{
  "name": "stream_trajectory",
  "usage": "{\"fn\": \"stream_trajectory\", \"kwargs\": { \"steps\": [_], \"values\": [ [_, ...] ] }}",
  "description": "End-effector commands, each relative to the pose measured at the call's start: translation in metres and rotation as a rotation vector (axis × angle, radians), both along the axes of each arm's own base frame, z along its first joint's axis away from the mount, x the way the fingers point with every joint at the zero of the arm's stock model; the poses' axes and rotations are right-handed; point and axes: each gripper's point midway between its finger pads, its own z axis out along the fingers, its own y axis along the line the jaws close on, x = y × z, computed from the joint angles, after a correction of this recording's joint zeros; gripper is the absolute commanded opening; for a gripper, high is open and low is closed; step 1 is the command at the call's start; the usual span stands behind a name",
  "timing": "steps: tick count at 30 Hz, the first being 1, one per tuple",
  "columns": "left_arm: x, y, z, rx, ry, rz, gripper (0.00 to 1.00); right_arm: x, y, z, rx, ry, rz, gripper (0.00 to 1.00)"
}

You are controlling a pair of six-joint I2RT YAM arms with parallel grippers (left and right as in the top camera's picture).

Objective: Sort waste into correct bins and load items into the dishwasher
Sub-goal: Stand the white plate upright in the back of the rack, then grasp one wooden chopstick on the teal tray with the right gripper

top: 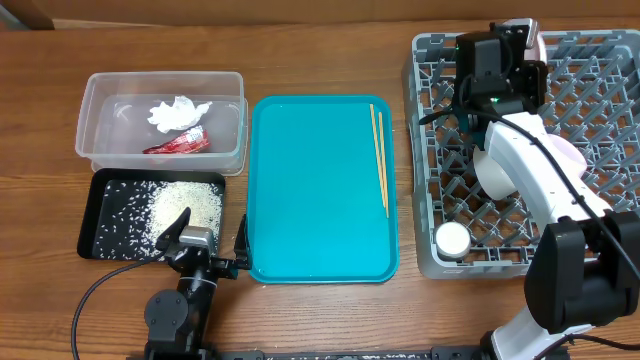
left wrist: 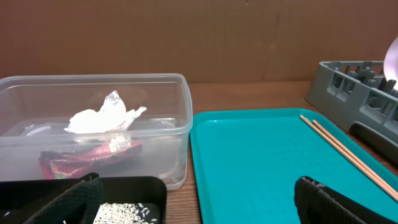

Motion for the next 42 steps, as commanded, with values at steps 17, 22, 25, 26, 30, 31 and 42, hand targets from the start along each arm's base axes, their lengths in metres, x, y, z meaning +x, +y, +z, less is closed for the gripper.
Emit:
{"fn": "stream_trajectory", "kwargs": {
  "steps": [17,22,25,26,30,31,42],
  "values": [
    [0.0,-0.001,-0.001,-0.007,-0.006,-0.008,1.0,-0.066,0.235,0.042,0.851,0.094,0.796,0.66],
    [0.0,-0.001,0.0,-0.007,-0.006,-0.008,1.0,-0.114,0.298,-0.004,1.008,0.356,0.908,0.56],
    [0.0,-0.001,-0.001,-0.007,-0.006,-0.008,1.0,-0.122,0.317,-0.045,0.976,0.47,0.897,0.53],
    [0.0,-0.001,0.0,-0.007,-0.006,-0.008,1.0,-0.12,0.318,-0.057,0.947,0.492,0.878,0.52],
    [0.0,-0.001,0.0,-0.007,-0.006,-0.008,1.0,-0.091,0.304,-0.101,0.802,0.474,0.74,0.45],
    [0.0,-0.001,-0.001,-0.007,-0.006,-0.008,1.0,-0.084,0.3,-0.107,0.785,0.455,0.712,0.45],
    [0.0,-0.001,0.0,-0.007,-0.006,-0.008,1.0,-0.041,0.273,-0.176,0.738,0.448,0.592,0.34]
  ]
}}
